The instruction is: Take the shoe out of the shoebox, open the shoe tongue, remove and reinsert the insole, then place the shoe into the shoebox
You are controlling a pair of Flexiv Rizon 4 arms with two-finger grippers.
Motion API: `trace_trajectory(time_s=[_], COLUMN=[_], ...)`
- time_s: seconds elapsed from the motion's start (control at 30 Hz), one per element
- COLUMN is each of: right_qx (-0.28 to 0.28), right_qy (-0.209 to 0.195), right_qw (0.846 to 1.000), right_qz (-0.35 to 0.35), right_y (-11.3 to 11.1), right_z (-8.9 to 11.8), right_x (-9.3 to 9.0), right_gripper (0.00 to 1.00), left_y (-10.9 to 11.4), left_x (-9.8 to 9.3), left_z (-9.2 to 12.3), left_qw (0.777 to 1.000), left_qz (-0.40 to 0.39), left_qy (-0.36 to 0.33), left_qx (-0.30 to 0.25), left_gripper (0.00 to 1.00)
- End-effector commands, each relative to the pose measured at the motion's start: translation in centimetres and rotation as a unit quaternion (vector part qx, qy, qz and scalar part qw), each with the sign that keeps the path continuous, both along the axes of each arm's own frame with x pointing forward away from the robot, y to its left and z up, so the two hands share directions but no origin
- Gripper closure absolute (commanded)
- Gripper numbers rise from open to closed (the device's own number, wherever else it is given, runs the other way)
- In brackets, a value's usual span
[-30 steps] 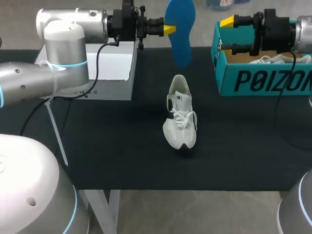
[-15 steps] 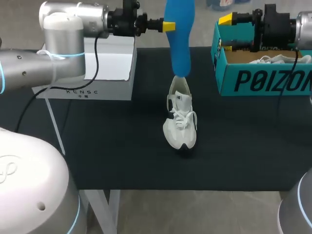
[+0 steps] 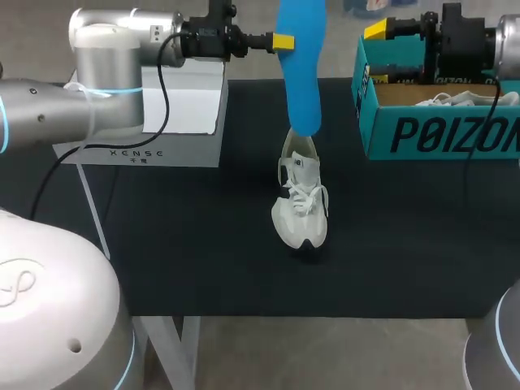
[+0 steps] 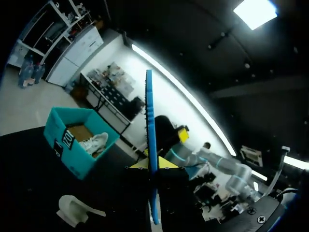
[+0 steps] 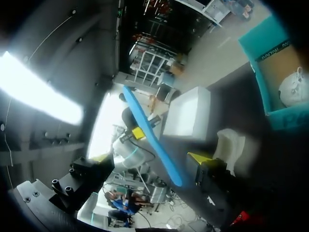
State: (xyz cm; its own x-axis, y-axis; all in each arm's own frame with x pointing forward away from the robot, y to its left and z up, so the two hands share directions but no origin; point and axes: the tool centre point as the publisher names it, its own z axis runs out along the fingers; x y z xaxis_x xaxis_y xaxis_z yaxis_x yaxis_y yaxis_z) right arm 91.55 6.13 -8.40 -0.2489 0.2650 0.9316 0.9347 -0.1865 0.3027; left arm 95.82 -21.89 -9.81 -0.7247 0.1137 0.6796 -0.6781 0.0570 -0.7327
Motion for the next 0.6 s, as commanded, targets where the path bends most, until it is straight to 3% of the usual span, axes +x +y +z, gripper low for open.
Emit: trace_trajectory(time_s=[0.03, 0.13, 0.17, 0.33, 0.5, 0.6], right_qx=[-0.038, -0.108, -0.147, -0.202, -0.322, -0.322], right_qy=[-0.022, -0.044, -0.045, -0.042, -0.076, -0.076], right_qw=[0.999, 0.993, 0.988, 0.978, 0.943, 0.943], right_qz=[0.002, -0.001, -0.003, -0.013, -0.029, -0.029], right_y=[0.4, 0.3, 0.3, 0.3, 0.7, 0.7], right_z=[0.8, 1.6, 1.9, 3.0, 3.8, 3.8], right_x=[-0.2, -0.1, -0.1, 0.2, 0.7, 0.7], right_gripper=[0.00, 0.00, 0.00, 0.00, 0.00, 0.00], left_y=[0.0, 0.0, -0.2, -0.7, -0.7, -0.8], left_x=[0.0, -0.1, 0.0, -0.3, -0.8, -1.0], left_z=[0.0, -0.1, -0.4, -1.0, -1.1, -0.8], left_qw=[1.000, 1.000, 0.998, 0.986, 0.968, 0.971], left_qz=[0.001, 0.006, 0.012, 0.047, 0.049, 0.023], left_qy=[-0.001, 0.007, 0.064, 0.156, 0.242, 0.239], left_qx=[0.000, -0.011, 0.000, 0.017, 0.037, 0.004], left_gripper=[1.00, 1.00, 1.00, 1.00, 1.00, 1.00])
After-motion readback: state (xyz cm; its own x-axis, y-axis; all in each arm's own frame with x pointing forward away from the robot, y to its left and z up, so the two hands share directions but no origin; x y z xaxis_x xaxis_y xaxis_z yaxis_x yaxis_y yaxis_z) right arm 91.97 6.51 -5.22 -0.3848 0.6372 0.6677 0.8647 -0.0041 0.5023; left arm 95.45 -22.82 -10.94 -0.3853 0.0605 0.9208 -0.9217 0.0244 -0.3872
